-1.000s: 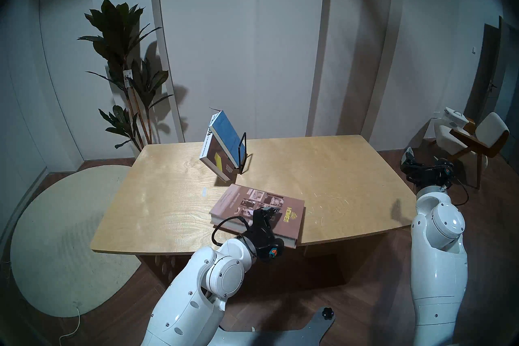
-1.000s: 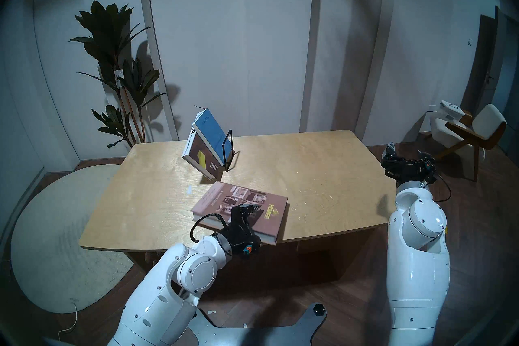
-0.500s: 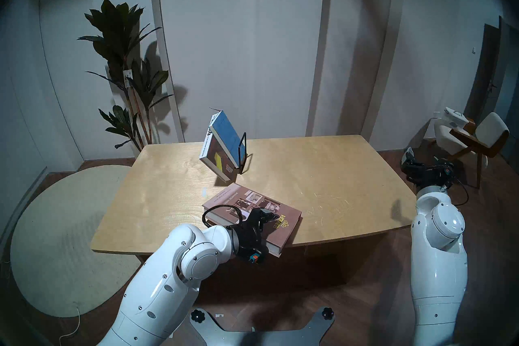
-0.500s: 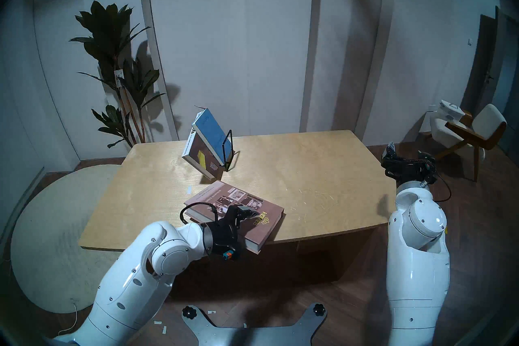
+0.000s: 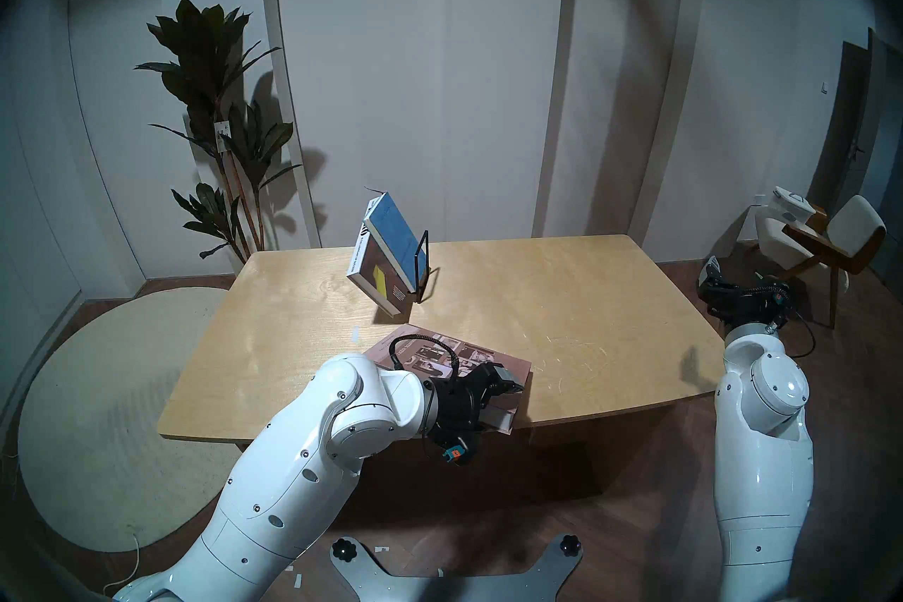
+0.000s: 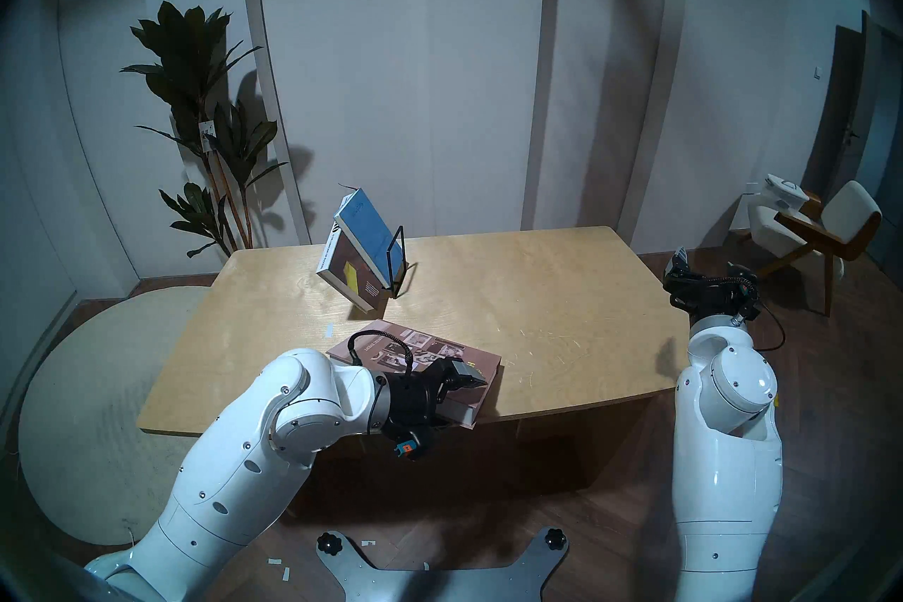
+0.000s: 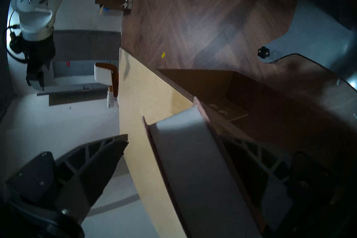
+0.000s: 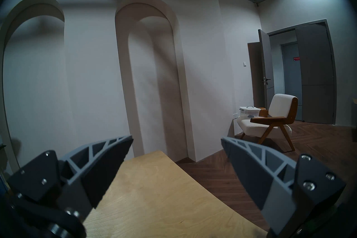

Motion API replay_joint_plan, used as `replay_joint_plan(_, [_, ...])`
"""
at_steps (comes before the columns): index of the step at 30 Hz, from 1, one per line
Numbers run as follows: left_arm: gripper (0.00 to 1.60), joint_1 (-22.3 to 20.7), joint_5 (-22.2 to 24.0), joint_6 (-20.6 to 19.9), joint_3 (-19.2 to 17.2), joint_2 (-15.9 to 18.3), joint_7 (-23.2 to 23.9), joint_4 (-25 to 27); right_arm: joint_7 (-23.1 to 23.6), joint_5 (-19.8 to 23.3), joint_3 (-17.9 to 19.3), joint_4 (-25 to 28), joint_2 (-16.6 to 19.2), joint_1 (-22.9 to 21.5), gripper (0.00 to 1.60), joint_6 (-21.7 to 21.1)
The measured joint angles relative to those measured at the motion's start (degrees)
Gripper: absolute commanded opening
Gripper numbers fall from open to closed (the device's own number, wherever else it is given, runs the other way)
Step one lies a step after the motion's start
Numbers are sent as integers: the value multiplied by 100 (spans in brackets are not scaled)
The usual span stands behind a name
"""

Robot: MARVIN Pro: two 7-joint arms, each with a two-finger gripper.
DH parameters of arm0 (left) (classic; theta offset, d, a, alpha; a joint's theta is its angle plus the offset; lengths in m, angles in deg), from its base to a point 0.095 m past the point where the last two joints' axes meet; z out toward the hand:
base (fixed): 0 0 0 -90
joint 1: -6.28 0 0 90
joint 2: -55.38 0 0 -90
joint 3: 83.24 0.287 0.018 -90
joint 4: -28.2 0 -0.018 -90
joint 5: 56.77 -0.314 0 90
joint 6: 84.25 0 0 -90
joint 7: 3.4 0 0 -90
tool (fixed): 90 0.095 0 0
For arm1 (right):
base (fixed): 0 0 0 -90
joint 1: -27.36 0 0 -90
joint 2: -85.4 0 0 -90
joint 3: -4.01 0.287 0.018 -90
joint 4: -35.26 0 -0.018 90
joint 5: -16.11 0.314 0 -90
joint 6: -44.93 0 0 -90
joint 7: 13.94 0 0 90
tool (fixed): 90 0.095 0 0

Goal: Stack the books into one stack

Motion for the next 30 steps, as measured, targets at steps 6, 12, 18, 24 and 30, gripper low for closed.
replay_joint_plan(6, [160,-307,-418,438,-22,-91,-196,-111,2,-4,2,-1,-2,-2,160,0])
replay_joint_plan(12, [160,-618,-778,865,-161,-100,-317,-459,3,-6,3,-1,-5,-3,160,0])
replay_joint_plan(18, [160,-887,-1119,1263,-172,-70,-487,-809,4,-7,5,-1,-10,-4,160,0])
replay_joint_plan(24, [160,-944,-861,1486,51,222,-704,-560,6,-7,7,0,-17,-5,160,0])
replay_joint_plan(30, [160,-1017,-1096,1543,398,655,-1170,-86,9,-7,8,0,-20,-7,160,0])
